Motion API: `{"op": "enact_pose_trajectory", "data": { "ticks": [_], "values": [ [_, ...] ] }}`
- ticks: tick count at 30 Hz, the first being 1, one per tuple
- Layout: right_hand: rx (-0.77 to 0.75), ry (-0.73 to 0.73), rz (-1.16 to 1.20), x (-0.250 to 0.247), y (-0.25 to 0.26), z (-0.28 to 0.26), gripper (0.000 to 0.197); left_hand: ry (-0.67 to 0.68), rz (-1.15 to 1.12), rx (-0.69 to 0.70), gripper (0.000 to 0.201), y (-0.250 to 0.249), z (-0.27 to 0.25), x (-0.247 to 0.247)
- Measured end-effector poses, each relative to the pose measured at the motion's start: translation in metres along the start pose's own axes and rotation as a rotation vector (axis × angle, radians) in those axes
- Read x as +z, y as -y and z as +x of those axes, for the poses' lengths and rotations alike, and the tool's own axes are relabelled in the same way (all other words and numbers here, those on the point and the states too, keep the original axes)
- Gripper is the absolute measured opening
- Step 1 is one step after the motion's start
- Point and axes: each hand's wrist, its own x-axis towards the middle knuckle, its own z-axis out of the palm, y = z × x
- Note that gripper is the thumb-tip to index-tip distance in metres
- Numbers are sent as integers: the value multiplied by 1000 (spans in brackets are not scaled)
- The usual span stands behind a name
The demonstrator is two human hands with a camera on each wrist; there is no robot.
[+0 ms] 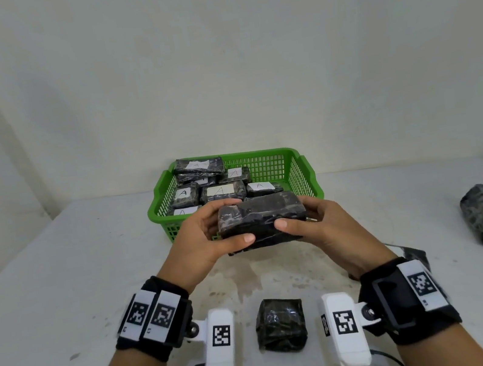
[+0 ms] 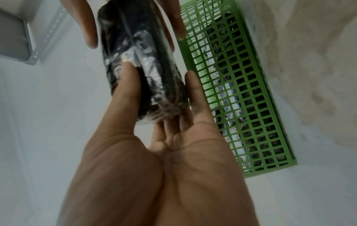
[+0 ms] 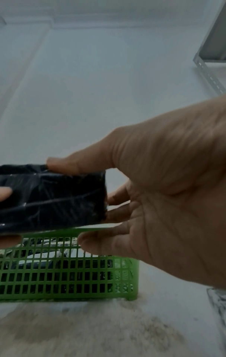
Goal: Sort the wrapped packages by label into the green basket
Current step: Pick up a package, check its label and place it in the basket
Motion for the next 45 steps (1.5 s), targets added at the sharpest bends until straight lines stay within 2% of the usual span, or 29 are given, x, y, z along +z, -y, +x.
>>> {"op": "enact_pose_trajectory", "data": {
  "ticks": [3,6,9,12,14,16,20,23,28,33,35,39,42,45],
  "values": [
    [102,-2,52,0,-1,2,69,2,0,33,69,1,1,-1],
    [146,-23,113,2,-2,3,54,43,-15,21,72,3,2,1],
    [107,-110,131,1,-6,3,41,84,-110,-54,72,5,2,4],
    [75,-144,115,-1,-6,3,45,-2,-164,-134,56,6,3,7],
    [76,-110,102,0,-5,3,54,-47,-123,-138,42,8,3,8],
    [78,-79,65,2,-5,2,62,-38,-51,-126,38,9,2,8],
    [35,-102,46,2,-3,0,52,25,-58,-129,42,7,0,9],
    [45,-74,54,1,-1,0,61,-27,-48,-105,43,6,1,8],
    [54,-94,129,-1,-1,2,48,-22,-186,-152,63,9,4,4],
    [-16,-79,141,-1,5,0,48,-34,11,-91,44,3,2,3],
    [-50,-58,205,1,10,-2,52,-29,91,-64,43,3,3,-1],
    [-80,-39,253,4,15,-3,48,-57,216,-55,49,5,3,-1],
    [-2,3,221,8,13,-4,45,-78,215,-44,52,6,2,5],
    [160,86,204,12,12,-8,35,-85,218,-15,54,11,4,12]
  ]
}}
